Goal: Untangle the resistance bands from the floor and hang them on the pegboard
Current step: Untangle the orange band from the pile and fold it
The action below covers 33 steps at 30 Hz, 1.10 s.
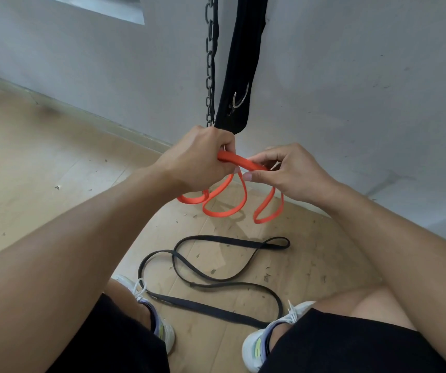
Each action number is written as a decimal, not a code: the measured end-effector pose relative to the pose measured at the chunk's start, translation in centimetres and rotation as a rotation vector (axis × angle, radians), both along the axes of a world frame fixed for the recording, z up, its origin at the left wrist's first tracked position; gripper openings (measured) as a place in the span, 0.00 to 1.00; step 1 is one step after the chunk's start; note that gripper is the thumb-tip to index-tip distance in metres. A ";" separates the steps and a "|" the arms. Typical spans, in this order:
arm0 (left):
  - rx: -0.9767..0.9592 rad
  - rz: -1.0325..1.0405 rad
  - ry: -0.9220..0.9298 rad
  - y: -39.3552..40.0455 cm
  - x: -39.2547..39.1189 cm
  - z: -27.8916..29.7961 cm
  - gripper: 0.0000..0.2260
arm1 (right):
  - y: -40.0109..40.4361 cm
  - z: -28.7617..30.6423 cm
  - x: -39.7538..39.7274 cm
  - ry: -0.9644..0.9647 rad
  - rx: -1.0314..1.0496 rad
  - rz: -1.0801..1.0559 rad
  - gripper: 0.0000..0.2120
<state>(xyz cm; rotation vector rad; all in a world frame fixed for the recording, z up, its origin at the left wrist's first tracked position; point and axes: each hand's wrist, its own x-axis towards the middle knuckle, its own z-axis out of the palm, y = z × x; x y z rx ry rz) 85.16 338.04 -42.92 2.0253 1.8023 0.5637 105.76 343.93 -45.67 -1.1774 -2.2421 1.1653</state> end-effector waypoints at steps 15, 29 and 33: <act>-0.072 0.016 -0.183 -0.2 -0.1 0.5 0.09 | -1.0 -0.1 -1.1 0.134 -0.067 -0.016 0.13; -0.023 -0.004 -0.527 -0.6 0.0 1.1 0.09 | -1.2 1.4 -0.5 0.238 -0.061 -0.069 0.10; -0.005 -0.019 -0.634 -0.7 -0.6 2.4 0.07 | -1.0 4.1 0.6 0.282 -0.039 -0.110 0.14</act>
